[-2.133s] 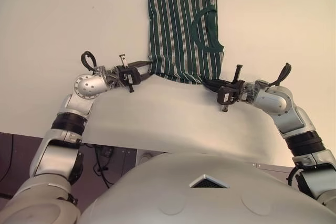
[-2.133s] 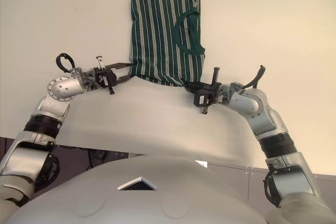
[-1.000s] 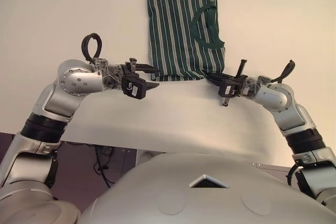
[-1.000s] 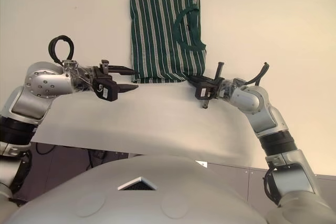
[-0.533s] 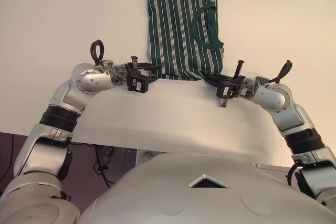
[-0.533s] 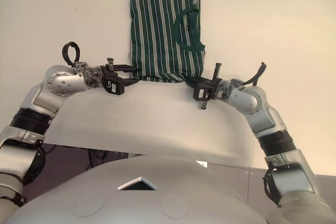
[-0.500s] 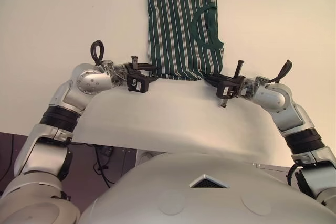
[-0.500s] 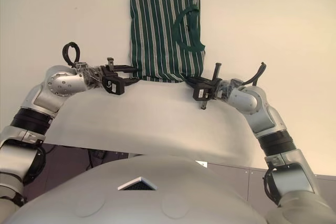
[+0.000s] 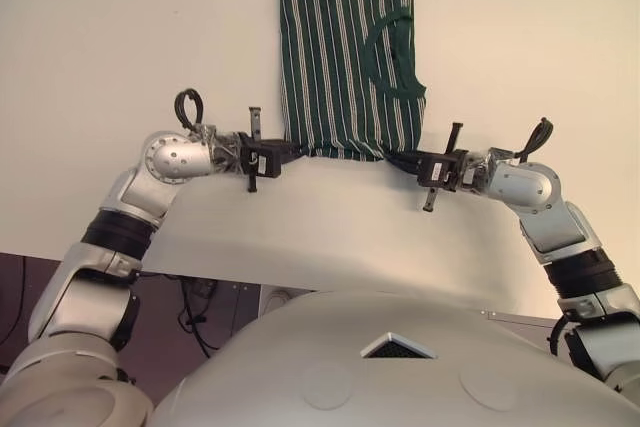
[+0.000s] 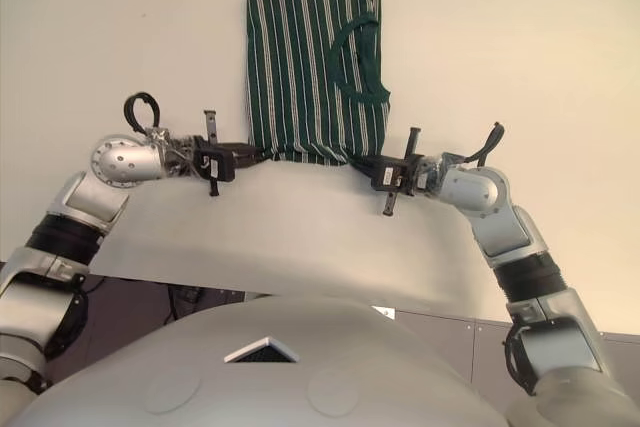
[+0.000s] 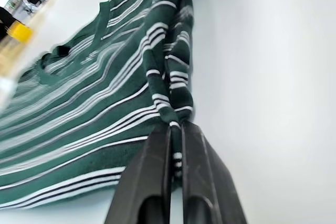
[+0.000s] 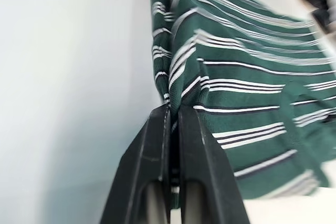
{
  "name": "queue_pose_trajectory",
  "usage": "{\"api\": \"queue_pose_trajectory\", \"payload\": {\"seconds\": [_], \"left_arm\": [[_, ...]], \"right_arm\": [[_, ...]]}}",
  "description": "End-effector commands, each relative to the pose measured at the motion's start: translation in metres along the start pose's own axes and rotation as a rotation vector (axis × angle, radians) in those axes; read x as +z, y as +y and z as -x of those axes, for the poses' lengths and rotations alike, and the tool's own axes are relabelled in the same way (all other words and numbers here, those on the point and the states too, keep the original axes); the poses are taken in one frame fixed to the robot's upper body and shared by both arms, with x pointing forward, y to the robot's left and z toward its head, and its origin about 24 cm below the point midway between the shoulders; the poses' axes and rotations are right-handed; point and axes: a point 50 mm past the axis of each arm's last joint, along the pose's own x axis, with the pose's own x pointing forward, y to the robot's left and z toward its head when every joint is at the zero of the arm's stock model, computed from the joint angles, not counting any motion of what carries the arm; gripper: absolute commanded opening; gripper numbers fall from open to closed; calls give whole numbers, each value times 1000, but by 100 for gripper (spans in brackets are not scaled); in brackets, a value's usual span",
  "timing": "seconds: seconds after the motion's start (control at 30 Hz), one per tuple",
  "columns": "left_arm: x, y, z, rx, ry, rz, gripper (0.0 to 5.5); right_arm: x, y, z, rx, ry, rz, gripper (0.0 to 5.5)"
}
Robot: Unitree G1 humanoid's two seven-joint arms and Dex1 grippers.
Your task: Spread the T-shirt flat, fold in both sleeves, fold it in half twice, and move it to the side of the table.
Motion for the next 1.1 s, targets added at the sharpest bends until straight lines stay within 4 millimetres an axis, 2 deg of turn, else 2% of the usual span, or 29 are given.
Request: {"api": "queue_pose_trajectory", "payload": {"seconds": [0.03,0.13,0.2,0.27,0.33,0.4,0.47,0.67,0.77,0.87,1.1], "left_arm": [[31,-22,22,-260,-84,285,0],[60,-26,36,-352,-143,401,0],[85,-18,39,-298,-210,433,0],[98,1,36,-194,-232,445,0],[102,19,34,-113,-227,474,0],[92,35,29,-47,-183,504,0],[66,49,34,31,-105,531,0],[15,64,44,196,20,579,0],[4,67,35,238,12,593,0],[-4,68,27,260,7,602,0],[-21,75,18,328,44,629,0]], "right_arm": [[57,-6,43,265,-53,-155,0],[70,-4,54,362,-6,-199,0],[70,-16,52,300,-2,-162,0],[61,-36,49,175,17,-100,0],[57,-47,46,92,12,-66,0],[57,-57,37,16,-3,-19,0],[60,-69,22,-62,-26,44,0],[61,-90,-14,-155,-24,199,0],[46,-90,-30,-183,16,257,0],[34,-93,-37,-222,38,288,0],[29,-98,-50,-300,7,280,0]]}}
